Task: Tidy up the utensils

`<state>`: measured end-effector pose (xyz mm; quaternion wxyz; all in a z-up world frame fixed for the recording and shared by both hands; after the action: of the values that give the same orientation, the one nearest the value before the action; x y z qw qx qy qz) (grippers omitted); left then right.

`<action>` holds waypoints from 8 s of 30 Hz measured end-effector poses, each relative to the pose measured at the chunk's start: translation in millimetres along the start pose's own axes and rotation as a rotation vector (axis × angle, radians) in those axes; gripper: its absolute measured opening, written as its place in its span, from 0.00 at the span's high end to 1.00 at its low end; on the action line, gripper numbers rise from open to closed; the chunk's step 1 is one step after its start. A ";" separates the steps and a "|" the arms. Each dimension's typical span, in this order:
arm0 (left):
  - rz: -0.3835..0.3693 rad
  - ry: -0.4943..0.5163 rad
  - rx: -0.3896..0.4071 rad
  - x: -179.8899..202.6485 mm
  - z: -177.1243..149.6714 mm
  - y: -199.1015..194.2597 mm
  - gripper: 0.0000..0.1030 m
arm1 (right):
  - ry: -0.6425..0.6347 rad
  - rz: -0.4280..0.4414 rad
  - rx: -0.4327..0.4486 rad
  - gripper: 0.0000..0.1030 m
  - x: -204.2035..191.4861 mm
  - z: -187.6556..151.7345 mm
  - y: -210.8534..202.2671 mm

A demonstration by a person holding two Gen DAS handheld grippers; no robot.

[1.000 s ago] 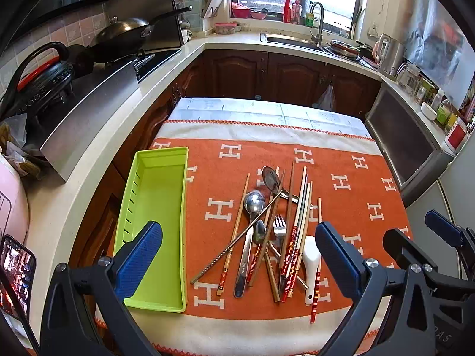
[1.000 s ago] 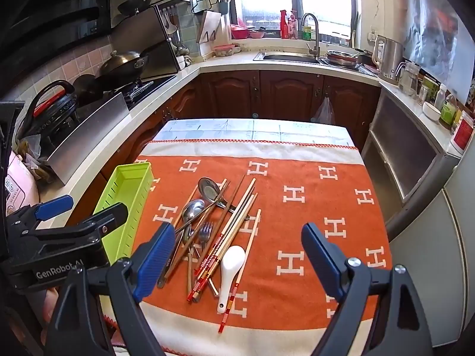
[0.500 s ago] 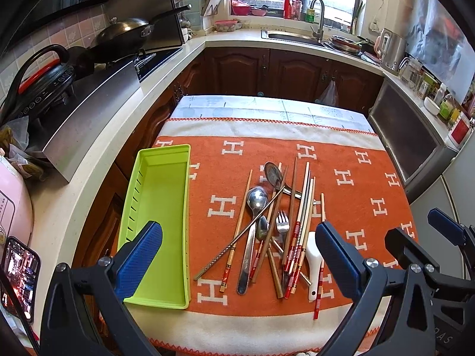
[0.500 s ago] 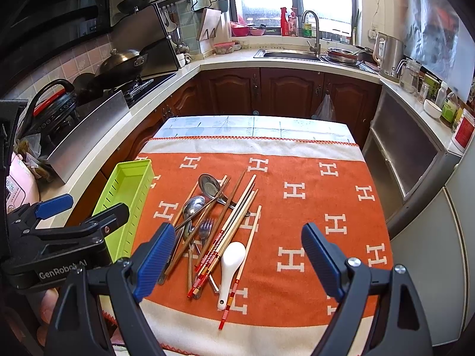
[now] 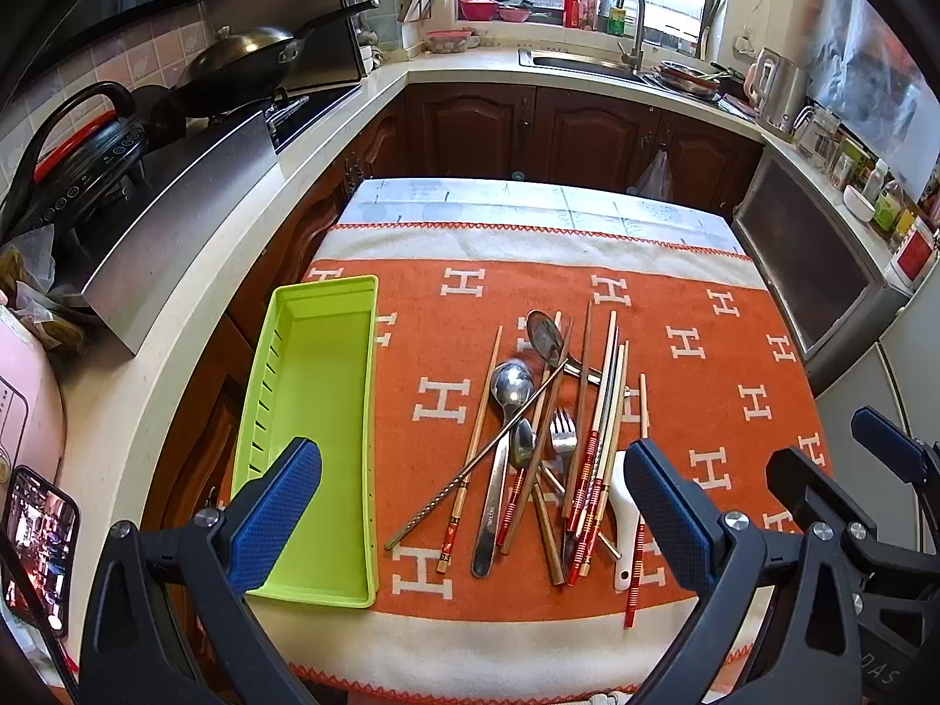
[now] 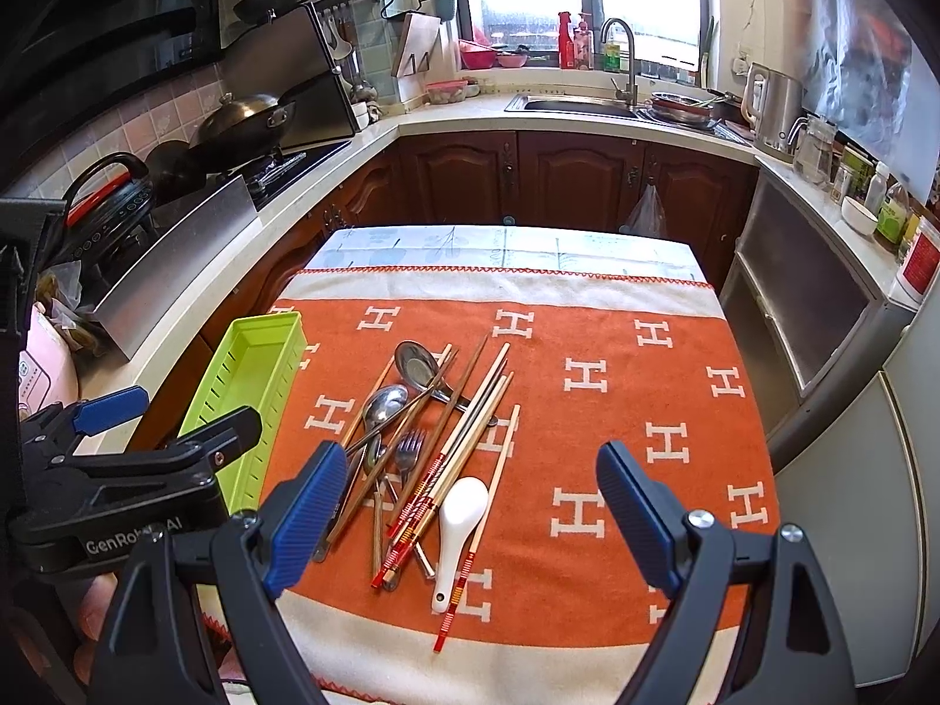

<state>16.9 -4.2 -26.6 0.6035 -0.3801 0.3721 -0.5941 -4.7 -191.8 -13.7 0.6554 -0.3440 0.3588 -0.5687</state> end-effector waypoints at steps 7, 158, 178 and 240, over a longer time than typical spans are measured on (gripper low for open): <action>0.003 0.001 -0.004 1.5 -1.1 0.6 0.01 | 0.000 0.000 0.000 0.15 -0.2 0.3 0.2; -0.084 -0.091 -0.108 -146.5 4.0 129.6 0.95 | 0.154 0.659 -0.392 0.93 -157.8 76.6 203.0; -0.131 -0.057 -0.053 -113.0 12.7 116.4 0.51 | 0.133 0.484 -0.290 0.92 -85.6 82.9 170.4; -0.299 0.089 -0.266 45.1 44.9 202.8 0.96 | 0.100 0.389 -0.310 0.90 28.1 21.5 192.5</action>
<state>146.1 -47.5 -189.7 0.4359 -0.4809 0.4131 -0.6389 112.5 -196.3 -170.3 0.6734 -0.3364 0.5332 -0.3862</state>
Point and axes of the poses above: each gripper's, at about its wrist camera, not at the fingertips, and y roughly the way its jaws point, x to its right, z to its top, the point moved 2 cm from there along y, roughly the way its jaws point, and after that the axes turned 10 degrees about -x, right-handed, at the moved point
